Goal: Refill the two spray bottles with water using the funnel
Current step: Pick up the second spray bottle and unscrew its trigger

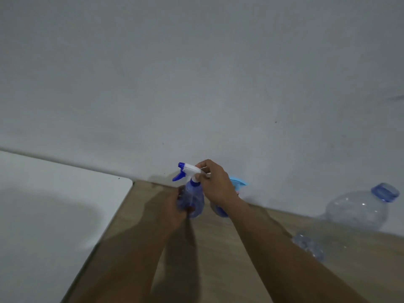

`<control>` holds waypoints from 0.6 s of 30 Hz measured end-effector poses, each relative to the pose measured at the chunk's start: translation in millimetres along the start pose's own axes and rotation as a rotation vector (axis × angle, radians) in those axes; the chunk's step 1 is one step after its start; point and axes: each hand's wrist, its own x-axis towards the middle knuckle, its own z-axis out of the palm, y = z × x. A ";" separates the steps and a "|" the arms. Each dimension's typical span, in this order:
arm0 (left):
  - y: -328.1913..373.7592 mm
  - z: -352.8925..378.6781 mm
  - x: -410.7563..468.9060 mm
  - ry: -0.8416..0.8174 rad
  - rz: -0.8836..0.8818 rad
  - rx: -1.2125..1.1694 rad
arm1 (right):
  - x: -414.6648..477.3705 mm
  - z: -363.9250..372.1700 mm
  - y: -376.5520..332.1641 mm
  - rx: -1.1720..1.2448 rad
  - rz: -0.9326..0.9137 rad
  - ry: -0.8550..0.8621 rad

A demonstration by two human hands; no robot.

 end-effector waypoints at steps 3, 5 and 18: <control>-6.8 -0.2 12.6 0.005 0.005 0.034 | 7.2 1.0 -2.3 -0.047 -0.022 0.001; -14.4 -0.3 21.4 0.029 0.006 0.061 | 9.3 -1.3 -3.3 -0.095 -0.026 -0.011; 20.0 73.2 -27.9 0.112 0.091 -0.046 | -12.9 -53.6 47.8 -0.445 0.093 0.103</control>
